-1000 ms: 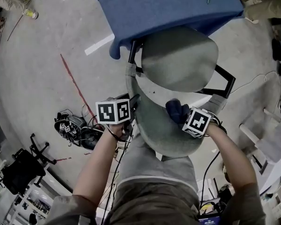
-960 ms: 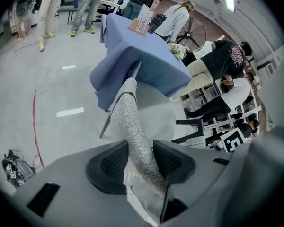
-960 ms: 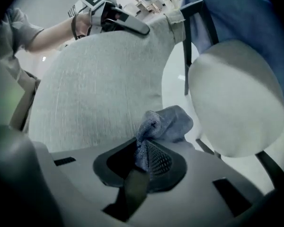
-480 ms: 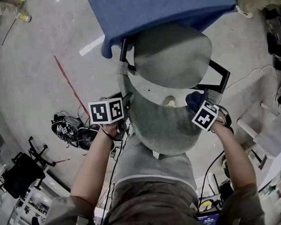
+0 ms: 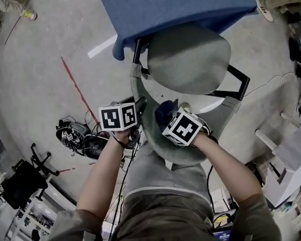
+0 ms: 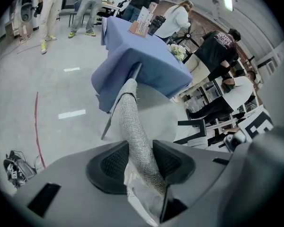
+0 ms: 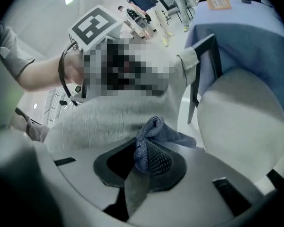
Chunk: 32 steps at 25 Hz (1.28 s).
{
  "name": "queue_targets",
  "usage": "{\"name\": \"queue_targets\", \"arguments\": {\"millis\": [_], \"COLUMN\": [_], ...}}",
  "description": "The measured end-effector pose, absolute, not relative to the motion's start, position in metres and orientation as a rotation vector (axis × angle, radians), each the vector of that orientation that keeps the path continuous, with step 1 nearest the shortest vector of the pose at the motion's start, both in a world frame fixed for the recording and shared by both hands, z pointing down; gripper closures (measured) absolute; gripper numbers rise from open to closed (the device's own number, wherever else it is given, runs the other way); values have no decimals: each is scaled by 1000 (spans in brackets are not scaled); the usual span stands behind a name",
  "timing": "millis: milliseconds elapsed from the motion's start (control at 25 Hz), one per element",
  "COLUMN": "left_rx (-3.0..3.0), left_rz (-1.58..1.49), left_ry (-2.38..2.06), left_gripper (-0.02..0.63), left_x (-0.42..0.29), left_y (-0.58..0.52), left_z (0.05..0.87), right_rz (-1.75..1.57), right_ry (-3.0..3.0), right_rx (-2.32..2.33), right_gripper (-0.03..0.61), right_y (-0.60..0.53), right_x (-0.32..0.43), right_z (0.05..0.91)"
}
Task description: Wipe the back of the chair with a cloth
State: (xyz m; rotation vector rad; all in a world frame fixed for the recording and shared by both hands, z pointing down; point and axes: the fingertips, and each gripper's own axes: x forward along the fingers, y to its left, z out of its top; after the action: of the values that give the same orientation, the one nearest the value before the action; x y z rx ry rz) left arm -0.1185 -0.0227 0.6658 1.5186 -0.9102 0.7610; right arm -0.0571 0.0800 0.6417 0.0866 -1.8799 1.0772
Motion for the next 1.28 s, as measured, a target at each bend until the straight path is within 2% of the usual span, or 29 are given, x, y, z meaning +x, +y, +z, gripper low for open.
{"name": "queue_targets", "arguments": {"millis": [200,360,720,960,1120,1280], "left_rx": [1518,1520,1520,1527,1526,1526], "left_rz": [760,763,764,769,766,767], "left_ry": [-915,-908,-906,-903,-907,-910], "left_gripper": [434,434,433,433,433,433], "left_x": [-118,-118,-119,-118,-119,-119], "left_y": [-23,-23,-23,-24,-24,-25], "left_z": [665,665,665,664,664,665], "right_rz": [1012,1006,906,778,824,965], "right_ry": [-2044,-2043,-1596,-1362,-1396,-1610], "right_rx": [178,157,-126,31,52,14], "right_gripper": [511,511,512,512,512,512], "right_y": [40,54,140,111,119,131], "right_x": [-92,-81,74,191,171,74], "right_z": [621,624,655,662,663,655]}}
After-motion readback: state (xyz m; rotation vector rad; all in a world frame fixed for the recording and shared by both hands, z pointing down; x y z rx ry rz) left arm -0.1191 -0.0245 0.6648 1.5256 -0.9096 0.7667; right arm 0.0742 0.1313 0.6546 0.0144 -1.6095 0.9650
